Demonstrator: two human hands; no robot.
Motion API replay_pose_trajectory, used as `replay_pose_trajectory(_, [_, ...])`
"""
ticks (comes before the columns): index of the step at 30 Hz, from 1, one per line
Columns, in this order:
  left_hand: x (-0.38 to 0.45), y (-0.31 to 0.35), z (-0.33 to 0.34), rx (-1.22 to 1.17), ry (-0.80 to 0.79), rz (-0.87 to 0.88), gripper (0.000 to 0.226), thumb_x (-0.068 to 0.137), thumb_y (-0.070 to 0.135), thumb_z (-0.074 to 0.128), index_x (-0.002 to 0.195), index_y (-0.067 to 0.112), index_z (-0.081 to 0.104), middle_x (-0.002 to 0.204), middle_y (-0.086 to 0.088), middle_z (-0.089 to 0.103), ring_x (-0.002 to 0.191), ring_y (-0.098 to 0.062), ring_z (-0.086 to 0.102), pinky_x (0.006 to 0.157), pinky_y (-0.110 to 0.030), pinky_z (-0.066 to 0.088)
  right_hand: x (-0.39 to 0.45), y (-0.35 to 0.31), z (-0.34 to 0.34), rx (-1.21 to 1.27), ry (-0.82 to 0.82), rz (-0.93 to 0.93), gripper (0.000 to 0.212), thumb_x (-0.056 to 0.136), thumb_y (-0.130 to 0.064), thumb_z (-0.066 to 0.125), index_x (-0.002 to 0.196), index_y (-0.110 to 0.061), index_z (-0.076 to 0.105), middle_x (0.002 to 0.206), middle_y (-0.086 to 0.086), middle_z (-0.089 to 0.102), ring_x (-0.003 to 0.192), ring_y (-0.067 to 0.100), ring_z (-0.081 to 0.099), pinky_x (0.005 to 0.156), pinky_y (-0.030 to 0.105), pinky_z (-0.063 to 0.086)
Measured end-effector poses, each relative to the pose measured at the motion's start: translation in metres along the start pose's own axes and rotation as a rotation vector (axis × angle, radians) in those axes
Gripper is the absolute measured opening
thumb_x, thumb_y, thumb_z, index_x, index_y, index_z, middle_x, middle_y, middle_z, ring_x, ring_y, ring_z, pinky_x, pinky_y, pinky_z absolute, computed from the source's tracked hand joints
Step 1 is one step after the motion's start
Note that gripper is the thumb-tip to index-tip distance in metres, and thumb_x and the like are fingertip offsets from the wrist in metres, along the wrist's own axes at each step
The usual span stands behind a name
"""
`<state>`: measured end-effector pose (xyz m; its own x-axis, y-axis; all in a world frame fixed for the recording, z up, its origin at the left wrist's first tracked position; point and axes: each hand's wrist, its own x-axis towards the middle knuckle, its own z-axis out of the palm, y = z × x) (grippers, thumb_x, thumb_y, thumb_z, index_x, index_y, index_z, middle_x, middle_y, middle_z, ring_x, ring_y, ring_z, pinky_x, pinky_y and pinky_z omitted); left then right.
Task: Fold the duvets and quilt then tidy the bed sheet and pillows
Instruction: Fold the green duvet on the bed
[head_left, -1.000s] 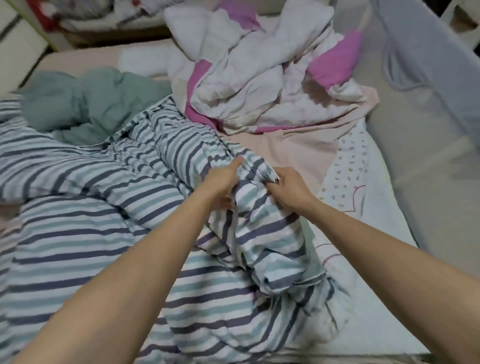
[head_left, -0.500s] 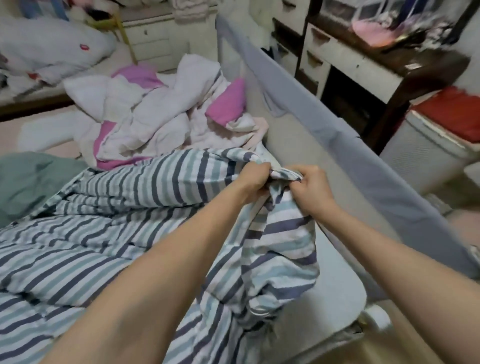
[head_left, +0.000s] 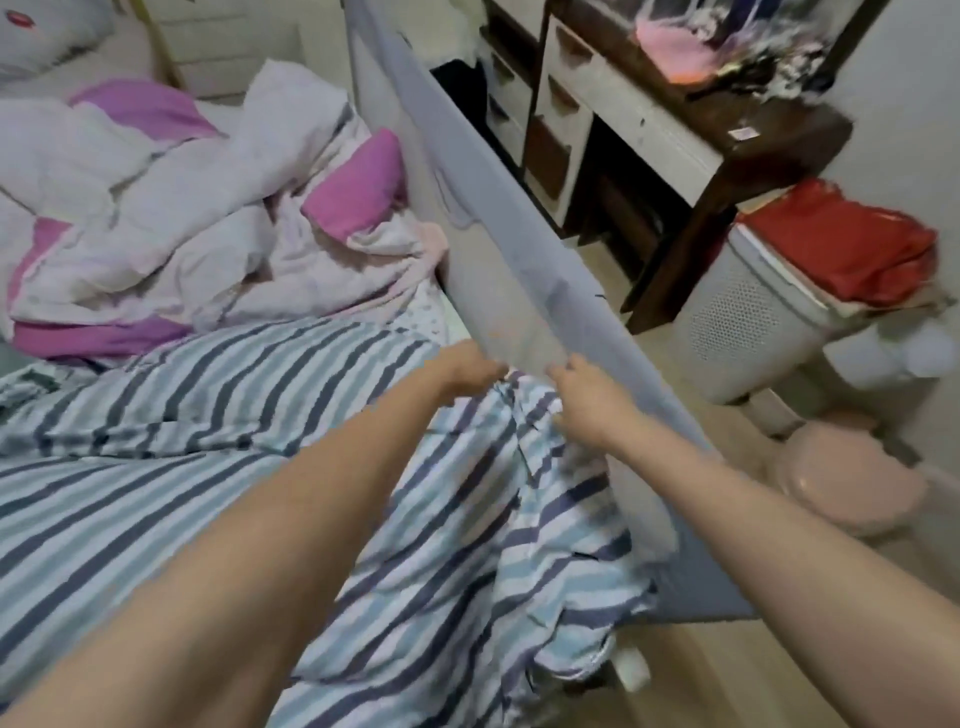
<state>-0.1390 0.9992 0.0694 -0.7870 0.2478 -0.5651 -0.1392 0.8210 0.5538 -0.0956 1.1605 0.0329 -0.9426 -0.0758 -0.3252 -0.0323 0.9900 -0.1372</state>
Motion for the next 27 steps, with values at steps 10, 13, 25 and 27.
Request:
replay_pose_trajectory(10, [0.002, -0.185, -0.088, 0.214, 0.248, -0.227, 0.015, 0.095, 0.021, 0.045, 0.092, 0.013, 0.057, 0.095, -0.006, 0.055, 0.087, -0.024, 0.055, 0.077, -0.033, 0.045, 0.118, -0.130, 0.052, 0.180, -0.125, -0.219, 0.032, 0.094, -0.018, 0.045, 0.121, -0.005, 0.055, 0.127, 0.012, 0.056, 0.113, 0.027, 0.053, 0.090, 0.032, 0.042])
replay_pose_trajectory(13, [0.015, -0.230, -0.112, 0.179, 0.337, -0.255, 0.015, 0.095, 0.020, 0.044, 0.090, 0.012, 0.057, 0.091, -0.005, 0.056, 0.087, -0.024, 0.055, 0.074, -0.032, 0.044, 0.172, -0.182, 0.072, 0.203, -0.099, -0.258, 0.033, 0.096, -0.022, 0.044, 0.124, -0.006, 0.052, 0.128, 0.012, 0.052, 0.112, 0.027, 0.052, 0.086, 0.032, 0.042])
replay_pose_trajectory(25, [0.092, -0.393, -0.099, -0.413, 0.553, -0.252, 0.042, 0.096, 0.027, 0.049, 0.135, 0.012, 0.053, 0.139, -0.004, 0.052, 0.125, -0.019, 0.049, 0.105, -0.032, 0.039, 0.361, -0.312, 0.177, 0.050, -0.059, -0.153, 0.109, 0.074, -0.077, 0.053, 0.153, -0.017, 0.007, 0.158, 0.015, 0.013, 0.146, 0.033, 0.008, 0.117, 0.045, 0.005])
replay_pose_trajectory(27, [0.093, -0.407, -0.100, -0.518, 0.575, -0.273, 0.043, 0.096, 0.032, 0.051, 0.135, 0.013, 0.052, 0.136, -0.004, 0.053, 0.120, -0.020, 0.052, 0.103, -0.035, 0.043, 0.356, -0.326, 0.184, 0.161, -0.235, -0.107, 0.104, 0.076, -0.065, 0.064, 0.151, -0.013, 0.015, 0.152, 0.015, 0.031, 0.137, 0.032, 0.032, 0.113, 0.044, 0.018])
